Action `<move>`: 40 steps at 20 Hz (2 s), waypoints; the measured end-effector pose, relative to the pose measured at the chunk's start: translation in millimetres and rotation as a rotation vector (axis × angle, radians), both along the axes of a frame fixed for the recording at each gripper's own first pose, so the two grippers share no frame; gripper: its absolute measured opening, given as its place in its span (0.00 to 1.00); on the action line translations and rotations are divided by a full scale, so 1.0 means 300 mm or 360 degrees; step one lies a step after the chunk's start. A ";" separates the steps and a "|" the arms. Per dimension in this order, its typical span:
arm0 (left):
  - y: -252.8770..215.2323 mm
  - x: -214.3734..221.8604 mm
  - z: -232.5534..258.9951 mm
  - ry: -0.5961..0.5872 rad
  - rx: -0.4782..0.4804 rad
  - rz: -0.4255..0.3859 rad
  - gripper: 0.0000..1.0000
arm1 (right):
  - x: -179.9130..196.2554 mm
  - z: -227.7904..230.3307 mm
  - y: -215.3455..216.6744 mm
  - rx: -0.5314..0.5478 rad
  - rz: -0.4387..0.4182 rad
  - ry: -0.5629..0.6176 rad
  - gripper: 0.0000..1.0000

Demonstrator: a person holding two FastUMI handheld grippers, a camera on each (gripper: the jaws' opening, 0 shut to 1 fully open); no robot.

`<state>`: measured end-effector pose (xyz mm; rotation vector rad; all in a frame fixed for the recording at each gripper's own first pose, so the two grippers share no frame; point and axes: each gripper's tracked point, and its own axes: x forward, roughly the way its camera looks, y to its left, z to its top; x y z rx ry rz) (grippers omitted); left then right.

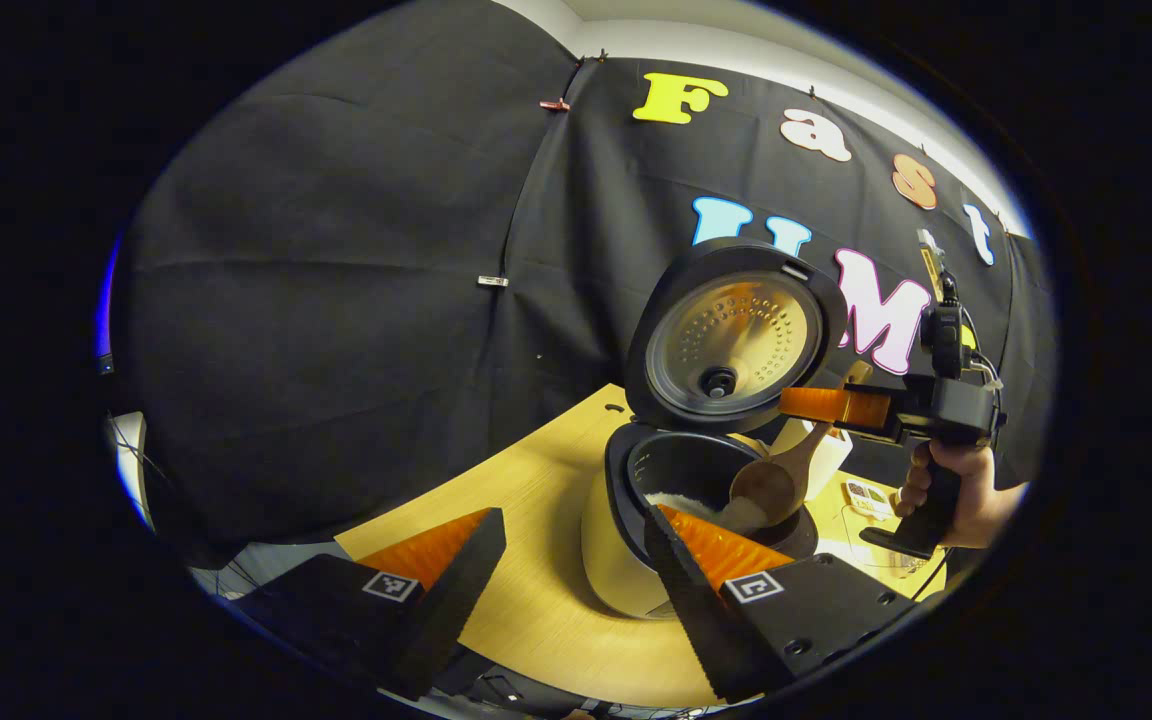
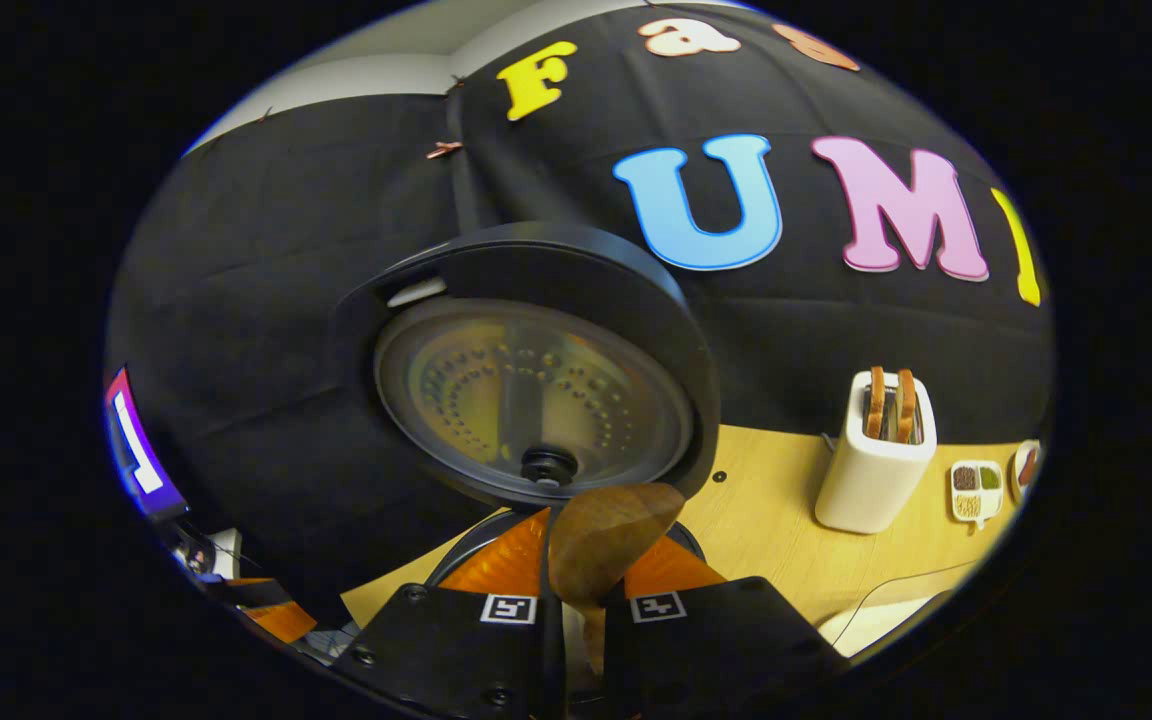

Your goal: Close the left gripper, press the button to open the rice cooker; take a wooden spoon from the chopstick holder with the right hand, scoop a spoonful of rice and pour it into the rice cooker, then put the wooden spoon back into the chopstick holder.

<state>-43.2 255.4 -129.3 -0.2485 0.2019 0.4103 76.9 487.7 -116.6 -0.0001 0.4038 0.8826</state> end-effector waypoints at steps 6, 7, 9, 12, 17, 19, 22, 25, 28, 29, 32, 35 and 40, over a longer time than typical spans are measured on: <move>-0.002 -0.016 -0.012 -0.0006 0.0001 0.0019 0.95 | -0.131 -0.031 0.038 -0.0168 0.0356 -0.0292 0.19; -0.006 -0.018 -0.013 -0.0008 0.0001 0.0022 0.95 | -0.163 -0.034 0.042 -0.0188 0.0424 -0.0345 0.14; -0.012 -0.017 -0.012 -0.0013 0.0001 0.0028 0.95 | -0.219 -0.056 0.054 -0.0233 0.0525 -0.0404 0.19; -0.017 -0.023 -0.006 -0.0010 0.0026 0.0035 0.95 | -0.241 -0.062 0.051 -0.0244 0.0557 -0.0394 0.19; -0.055 -0.017 0.012 -0.0017 0.0057 0.0021 0.95 | -0.199 0.038 0.039 -0.0100 0.0415 -0.0311 0.19; -0.074 -0.004 0.026 -0.0027 0.0055 0.0012 0.92 | -0.165 0.106 0.005 -0.0005 0.0330 -0.0231 0.19; -0.124 0.035 0.049 -0.0046 0.0052 -0.0016 0.95 | -0.084 0.200 -0.084 0.0108 0.0164 -0.0141 0.19; -0.191 0.076 0.070 -0.0052 0.0065 -0.0047 0.95 | 0.003 0.272 -0.229 0.0188 0.0005 -0.0099 0.19; -0.276 0.116 0.082 -0.0055 0.0052 -0.0078 0.95 | 0.098 0.303 -0.414 0.0212 -0.0144 -0.0080 0.19; -0.314 0.130 0.083 -0.0057 0.0041 -0.0092 0.95 | 0.135 0.309 -0.486 0.0211 -0.0200 -0.0083 0.19; -0.405 0.173 0.097 -0.0066 0.0033 -0.0114 0.95 | 0.229 0.320 -0.718 0.0228 -0.0373 -0.0060 0.19; -0.491 0.217 0.123 -0.0073 0.0040 -0.0136 0.92 | 0.315 0.325 -0.924 0.0243 -0.0558 -0.0035 0.19; -0.610 0.289 0.182 -0.0089 0.0095 -0.0167 0.95 | 0.415 0.304 -1.266 0.0256 -0.0851 0.0005 0.19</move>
